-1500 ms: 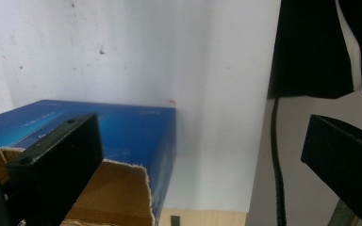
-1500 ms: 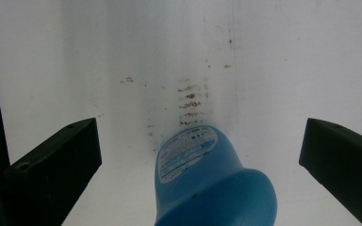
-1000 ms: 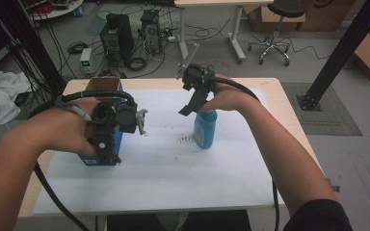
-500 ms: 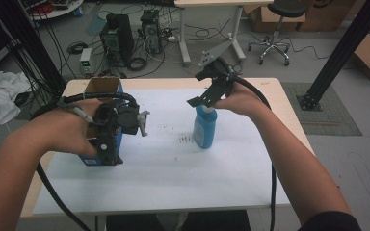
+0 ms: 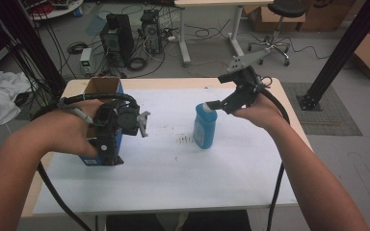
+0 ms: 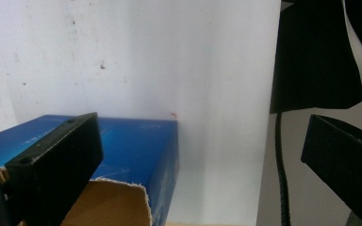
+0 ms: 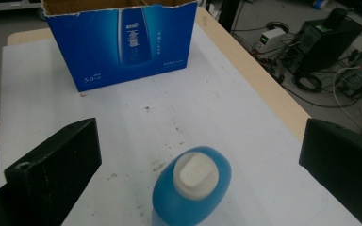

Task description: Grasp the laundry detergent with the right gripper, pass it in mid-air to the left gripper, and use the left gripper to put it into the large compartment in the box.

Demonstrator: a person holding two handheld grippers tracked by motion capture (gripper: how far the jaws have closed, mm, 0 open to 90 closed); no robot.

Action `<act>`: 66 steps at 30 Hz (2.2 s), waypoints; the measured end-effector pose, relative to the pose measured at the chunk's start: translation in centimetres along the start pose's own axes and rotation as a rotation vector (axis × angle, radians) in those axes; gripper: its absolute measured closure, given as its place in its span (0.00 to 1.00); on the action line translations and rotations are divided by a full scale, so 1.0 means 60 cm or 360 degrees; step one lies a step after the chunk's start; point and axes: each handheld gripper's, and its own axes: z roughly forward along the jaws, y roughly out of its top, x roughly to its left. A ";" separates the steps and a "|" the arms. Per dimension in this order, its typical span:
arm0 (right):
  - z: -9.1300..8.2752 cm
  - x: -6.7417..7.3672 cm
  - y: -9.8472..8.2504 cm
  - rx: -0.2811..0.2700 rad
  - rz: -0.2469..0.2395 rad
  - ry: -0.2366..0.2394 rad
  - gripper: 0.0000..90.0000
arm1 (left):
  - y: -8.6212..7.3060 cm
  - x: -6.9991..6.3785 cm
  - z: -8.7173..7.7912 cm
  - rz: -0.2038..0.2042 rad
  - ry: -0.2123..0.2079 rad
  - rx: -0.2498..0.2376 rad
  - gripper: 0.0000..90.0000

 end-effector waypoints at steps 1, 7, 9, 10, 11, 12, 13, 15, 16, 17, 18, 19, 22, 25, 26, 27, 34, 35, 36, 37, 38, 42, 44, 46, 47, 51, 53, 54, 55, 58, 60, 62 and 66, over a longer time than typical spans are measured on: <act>-0.001 0.003 -0.006 0.0004 0.0007 -0.0008 0.00 | 0.000 -0.001 0.001 0.0004 0.0001 -0.0002 0.00; -0.003 0.016 -0.042 -0.0005 0.0060 -0.0068 0.00 | -0.001 -0.003 0.004 0.0019 0.0002 -0.0007 0.00; -0.003 0.020 -0.055 -0.0011 0.0087 -0.0085 0.00 | -0.001 -0.006 0.006 0.0023 -0.0001 -0.0006 0.00; -0.004 0.022 -0.060 -0.0011 0.0097 -0.0098 0.00 | -0.001 -0.007 0.006 0.0027 -0.0001 -0.0010 0.00; -0.004 0.023 -0.067 -0.0021 0.0107 -0.0100 0.00 | -0.002 -0.008 0.007 0.0030 -0.0002 -0.0012 0.00; -0.004 0.026 -0.074 -0.0026 0.0121 -0.0112 0.00 | -0.002 -0.009 0.007 0.0034 -0.0006 -0.0014 0.00; -0.002 0.032 -0.090 -0.0034 0.0147 -0.0136 0.00 | -0.003 -0.010 0.008 0.0033 -0.0005 -0.0018 0.00; 0.000 0.034 -0.095 -0.0033 0.0154 -0.0147 0.00 | -0.003 -0.010 0.010 0.0034 -0.0006 -0.0016 0.00; 0.002 0.037 -0.101 -0.0032 0.0161 -0.0169 0.00 | -0.004 -0.010 0.011 0.0037 -0.0008 -0.0009 0.00; 0.007 0.040 -0.113 -0.0031 0.0179 -0.0167 0.00 | -0.005 -0.011 0.012 0.0035 -0.0011 -0.0012 0.00; 0.009 0.040 -0.117 -0.0030 0.0182 -0.0176 0.00 | -0.005 -0.011 0.012 0.0035 -0.0011 -0.0012 0.00; 0.012 0.041 -0.122 -0.0031 0.0193 -0.0169 0.00 | -0.005 -0.011 0.013 0.0039 -0.0014 -0.0011 0.00; 0.015 0.042 -0.129 -0.0033 0.0208 -0.0189 0.00 | -0.005 -0.014 0.015 0.0041 -0.0019 -0.0009 0.00; 0.019 0.047 -0.140 -0.0063 0.0229 -0.0199 0.00 | -0.007 -0.015 0.018 0.0046 -0.0020 -0.0017 0.00; 0.022 0.049 -0.144 -0.0071 0.0235 -0.0204 0.00 | -0.007 -0.015 0.018 0.0046 -0.0020 -0.0017 0.00; 0.022 0.049 -0.144 -0.0071 0.0235 -0.0204 0.00 | -0.008 -0.015 0.019 0.0037 -0.0025 -0.0017 0.00; 0.059 0.061 -0.190 -0.0086 0.0313 -0.0291 0.00 | -0.008 -0.014 0.028 0.0035 -0.0035 -0.0005 0.00; 0.063 0.062 -0.194 -0.0096 0.0328 -0.0292 0.00 | -0.007 -0.016 0.029 0.0041 -0.0036 -0.0007 0.00; 0.067 0.064 -0.197 -0.0107 0.0339 -0.0321 0.00 | -0.007 -0.017 0.030 0.0040 -0.0036 -0.0012 0.00; 0.067 0.064 -0.197 -0.0107 0.0339 -0.0321 0.00 | -0.007 -0.017 0.030 0.0040 -0.0036 -0.0012 0.00; 0.075 0.066 -0.205 -0.0129 0.0359 -0.0351 0.00 | -0.008 -0.017 0.030 0.0044 -0.0037 -0.0015 0.00; 0.095 0.070 -0.219 -0.0159 0.0394 -0.0371 0.00 | -0.010 -0.017 0.033 0.0047 -0.0041 -0.0019 0.00; 0.100 0.070 -0.222 -0.0166 0.0407 -0.0371 0.00 | -0.012 -0.018 0.035 0.0041 -0.0045 -0.0017 0.00; 0.113 0.071 -0.229 -0.0189 0.0440 -0.0375 0.00 | -0.014 -0.018 0.038 0.0037 -0.0051 -0.0013 0.00; 0.113 0.071 -0.229 -0.0189 0.0440 -0.0375 0.00 | -0.014 -0.018 0.038 0.0037 -0.0051 -0.0013 0.00; 0.129 0.074 -0.237 -0.0222 0.0471 -0.0396 0.00 | -0.017 -0.019 0.041 0.0034 -0.0057 -0.0001 0.00; 0.138 0.075 -0.238 -0.0246 0.0493 -0.0414 0.00 | -0.019 -0.020 0.041 0.0030 -0.0057 -0.0002 0.00; 0.138 0.075 -0.238 -0.0246 0.0493 -0.0414 0.00 | -0.020 -0.020 0.041 0.0029 -0.0058 -0.0001 0.00; 0.141 0.076 -0.238 -0.0257 0.0488 -0.0425 0.00 | -0.020 -0.020 0.041 0.0029 -0.0058 -0.0002 0.00; 0.155 0.081 -0.236 -0.0270 0.0490 -0.0448 0.00 | -0.024 -0.021 0.042 0.0025 -0.0056 -0.0013 0.00; 0.163 0.083 -0.236 -0.0278 0.0495 -0.0467 0.00 | -0.025 -0.021 0.042 0.0025 -0.0054 -0.0013 0.00; 0.165 0.084 -0.236 -0.0280 0.0500 -0.0474 0.00 | -0.027 -0.022 0.044 0.0018 -0.0056 -0.0014 0.00; 0.175 0.084 -0.240 -0.0310 0.0539 -0.0505 0.00 | -0.029 -0.022 0.046 0.0019 -0.0061 -0.0012 0.00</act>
